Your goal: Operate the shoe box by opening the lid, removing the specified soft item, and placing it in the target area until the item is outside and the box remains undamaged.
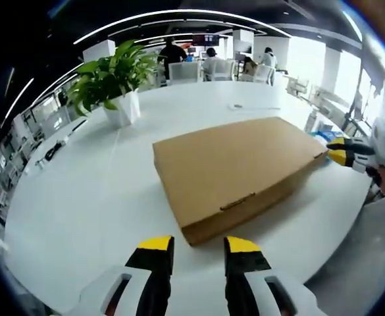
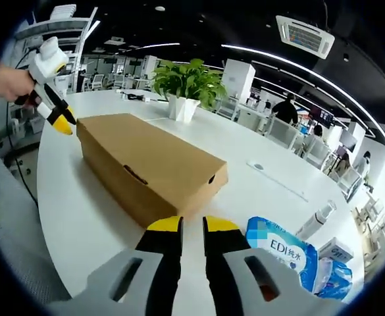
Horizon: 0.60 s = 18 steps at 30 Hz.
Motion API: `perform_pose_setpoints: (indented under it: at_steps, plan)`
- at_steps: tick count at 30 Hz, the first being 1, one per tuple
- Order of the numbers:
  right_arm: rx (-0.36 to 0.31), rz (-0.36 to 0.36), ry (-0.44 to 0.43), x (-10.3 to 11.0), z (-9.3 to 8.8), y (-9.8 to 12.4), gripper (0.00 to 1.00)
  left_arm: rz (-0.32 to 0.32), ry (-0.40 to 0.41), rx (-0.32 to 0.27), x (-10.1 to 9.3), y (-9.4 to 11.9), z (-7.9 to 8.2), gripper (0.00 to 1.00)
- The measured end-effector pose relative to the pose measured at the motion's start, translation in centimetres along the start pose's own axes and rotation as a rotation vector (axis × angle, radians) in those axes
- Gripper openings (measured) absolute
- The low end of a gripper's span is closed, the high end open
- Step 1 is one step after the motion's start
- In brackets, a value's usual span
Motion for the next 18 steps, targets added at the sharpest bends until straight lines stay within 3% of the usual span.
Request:
perform_pose_setpoints:
  at_steps: [3, 8, 11, 18]
  plan:
    - [0.009, 0.014, -0.022, 0.3, -0.2, 0.0, 0.12, -0.017, 0.044, -0.027, 0.4, 0.0, 0.1, 0.3]
    - [0.008, 0.031, -0.035, 0.6, -0.1, 0.2, 0.17, -0.037, 0.044, -0.036, 0.4, -0.1, 0.3, 0.3]
    - [0.026, 0.078, -0.07, 0.9, -0.2, -0.3, 0.23, -0.052, 0.057, -0.045, 0.5, -0.1, 0.3, 0.29]
    - [0.05, 0.106, -0.118, 1.1, -0.1, -1.0, 0.25, -0.081, 0.029, -0.04, 0.5, -0.6, 0.3, 0.27]
Point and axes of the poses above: the point that each gripper's makers call its tool centre point, and the gripper's own axes: y roughly backward along the fingers, x roughly to its left, z roughly out of its top, the point moved 9 cm from there along y, roughly backward along the fingers, and after that the axes turned 4 degrees about -y, right-handed, at the moved point
